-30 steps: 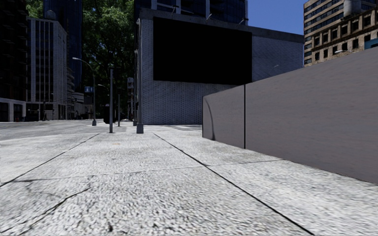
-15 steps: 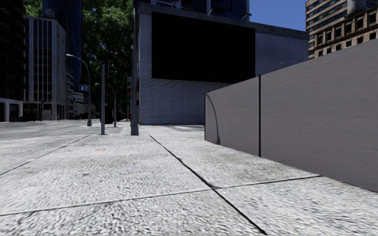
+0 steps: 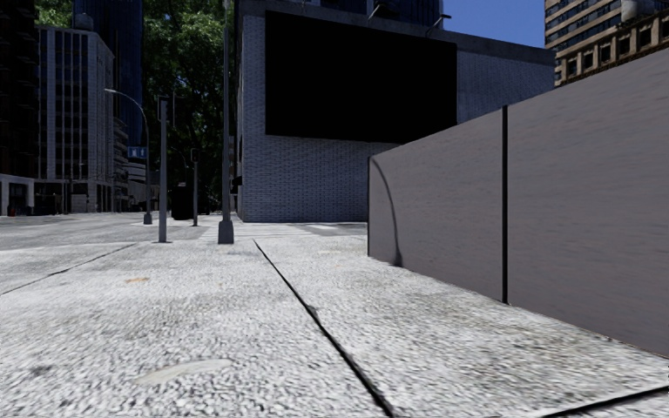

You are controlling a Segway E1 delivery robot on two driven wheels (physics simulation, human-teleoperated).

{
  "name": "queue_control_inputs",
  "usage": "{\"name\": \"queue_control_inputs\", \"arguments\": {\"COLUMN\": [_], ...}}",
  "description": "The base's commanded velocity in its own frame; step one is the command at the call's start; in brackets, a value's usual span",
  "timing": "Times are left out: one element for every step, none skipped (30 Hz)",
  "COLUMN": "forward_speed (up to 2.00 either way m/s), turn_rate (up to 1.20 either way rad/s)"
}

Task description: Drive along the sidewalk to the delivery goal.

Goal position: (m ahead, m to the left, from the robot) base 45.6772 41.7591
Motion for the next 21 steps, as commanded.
{"name": "queue_control_inputs", "arguments": {"forward_speed": [2.0,2.0,2.0,2.0,2.0,2.0,2.0,2.0,2.0,2.0,2.0,2.0,2.0,2.0,2.0,2.0,2.0,2.0,2.0,2.0,2.0], "turn_rate": [0.09,0.09,0.09,0.1,0.12,0.12,0.15,0.16,0.16,0.17,0.17,0.17,0.18,0.18,0.19,0.19,0.19,0.19,0.2,0.2,0.2]}}
